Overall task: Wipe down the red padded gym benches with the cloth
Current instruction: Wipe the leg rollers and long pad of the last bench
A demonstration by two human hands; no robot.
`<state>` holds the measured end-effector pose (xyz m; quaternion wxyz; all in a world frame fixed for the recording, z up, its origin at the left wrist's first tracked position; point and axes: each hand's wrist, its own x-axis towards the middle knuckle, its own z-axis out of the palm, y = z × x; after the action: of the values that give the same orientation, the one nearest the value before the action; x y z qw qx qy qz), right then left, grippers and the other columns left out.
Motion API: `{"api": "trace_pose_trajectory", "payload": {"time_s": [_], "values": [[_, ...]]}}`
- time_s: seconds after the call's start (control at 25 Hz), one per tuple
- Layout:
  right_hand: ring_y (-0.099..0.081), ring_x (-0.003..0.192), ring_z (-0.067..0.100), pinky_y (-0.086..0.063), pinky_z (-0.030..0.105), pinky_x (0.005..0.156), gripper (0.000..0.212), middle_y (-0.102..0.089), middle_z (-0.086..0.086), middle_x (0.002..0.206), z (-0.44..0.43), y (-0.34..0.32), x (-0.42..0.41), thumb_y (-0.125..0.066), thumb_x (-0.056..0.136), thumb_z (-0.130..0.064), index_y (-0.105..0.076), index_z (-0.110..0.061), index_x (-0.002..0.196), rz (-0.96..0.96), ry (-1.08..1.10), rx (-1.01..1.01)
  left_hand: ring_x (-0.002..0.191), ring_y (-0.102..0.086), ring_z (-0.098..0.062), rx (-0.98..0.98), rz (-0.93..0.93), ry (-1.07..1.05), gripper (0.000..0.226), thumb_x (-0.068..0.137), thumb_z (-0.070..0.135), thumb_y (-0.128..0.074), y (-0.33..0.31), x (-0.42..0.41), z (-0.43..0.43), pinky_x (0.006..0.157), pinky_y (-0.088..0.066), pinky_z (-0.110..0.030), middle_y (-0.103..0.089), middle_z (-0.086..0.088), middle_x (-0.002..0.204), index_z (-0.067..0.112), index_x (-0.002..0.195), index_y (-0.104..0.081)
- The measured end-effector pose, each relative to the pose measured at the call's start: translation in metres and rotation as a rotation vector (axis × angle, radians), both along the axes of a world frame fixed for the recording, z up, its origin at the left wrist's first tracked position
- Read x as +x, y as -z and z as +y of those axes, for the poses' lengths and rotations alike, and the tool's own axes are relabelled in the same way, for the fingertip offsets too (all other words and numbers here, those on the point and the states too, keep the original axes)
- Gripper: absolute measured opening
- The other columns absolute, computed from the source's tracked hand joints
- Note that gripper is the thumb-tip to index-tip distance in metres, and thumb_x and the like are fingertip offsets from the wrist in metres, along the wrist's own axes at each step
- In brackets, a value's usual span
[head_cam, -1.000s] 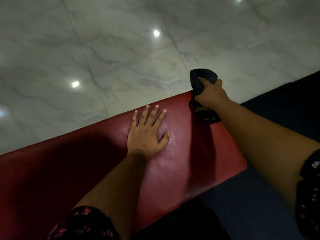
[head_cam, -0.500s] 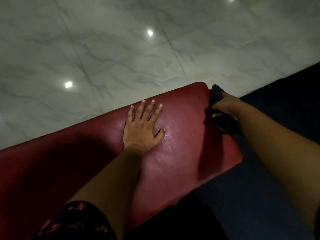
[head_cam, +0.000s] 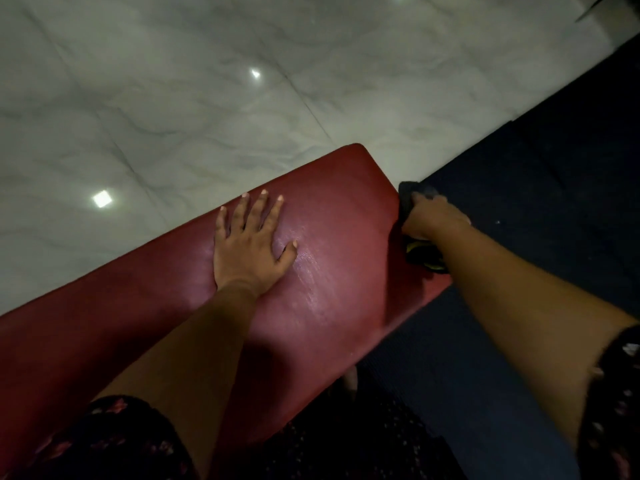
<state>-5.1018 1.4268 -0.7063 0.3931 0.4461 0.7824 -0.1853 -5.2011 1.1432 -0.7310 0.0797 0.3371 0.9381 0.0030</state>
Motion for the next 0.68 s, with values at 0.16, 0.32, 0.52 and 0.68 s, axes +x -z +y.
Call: {"api": "trace_pose_trajectory", "payload": {"time_s": [0.16, 0.32, 0.52, 0.68], "values": [[-0.041, 0.130, 0.040, -0.044, 0.044, 0.097, 0.087, -0.009, 0.011, 0.159, -0.021, -0.016, 0.041, -0.061, 0.089, -0.031, -0.004, -0.046, 0.153, 0.147, -0.016, 0.010, 0.146, -0.027, -0.027, 0.041, -0.020, 0.016, 0.078, 0.085, 0.064, -0.029, -0.004, -0.003, -0.005, 0.118, -0.012, -0.052, -0.032, -0.002, 0.159, 0.032, 0.156, -0.019], [-0.038, 0.134, 0.037, -0.042, 0.044, 0.099, 0.091, -0.008, 0.012, 0.159, -0.024, -0.021, 0.102, -0.061, 0.089, -0.034, 0.002, -0.045, 0.153, -0.012, 0.039, -0.010, 0.146, -0.026, -0.031, 0.062, -0.039, 0.061, 0.079, 0.082, 0.059, -0.031, -0.006, -0.003, -0.006, 0.118, -0.010, -0.053, -0.036, -0.002, 0.157, 0.031, 0.155, -0.022], [-0.033, 0.136, 0.039, -0.041, 0.048, 0.103, 0.096, -0.009, 0.012, 0.159, -0.039, -0.025, 0.092, -0.068, 0.084, -0.036, -0.003, -0.039, 0.155, 0.027, 0.212, 0.026, 0.146, -0.026, -0.035, 0.017, -0.093, 0.224, 0.070, 0.083, 0.055, -0.033, -0.015, -0.001, -0.010, 0.117, -0.011, -0.056, -0.036, -0.004, 0.156, 0.027, 0.146, -0.045], [-0.044, 0.123, 0.039, -0.048, 0.045, 0.089, 0.094, -0.010, 0.011, 0.155, -0.113, -0.029, 0.128, -0.064, 0.086, -0.036, 0.001, -0.045, 0.153, 0.154, 0.169, 0.070, 0.136, -0.043, -0.031, 0.106, -0.115, 0.593, 0.064, 0.083, 0.047, -0.043, -0.031, 0.023, -0.035, 0.114, -0.024, -0.051, -0.046, -0.008, 0.150, 0.023, 0.141, -0.052]]}}
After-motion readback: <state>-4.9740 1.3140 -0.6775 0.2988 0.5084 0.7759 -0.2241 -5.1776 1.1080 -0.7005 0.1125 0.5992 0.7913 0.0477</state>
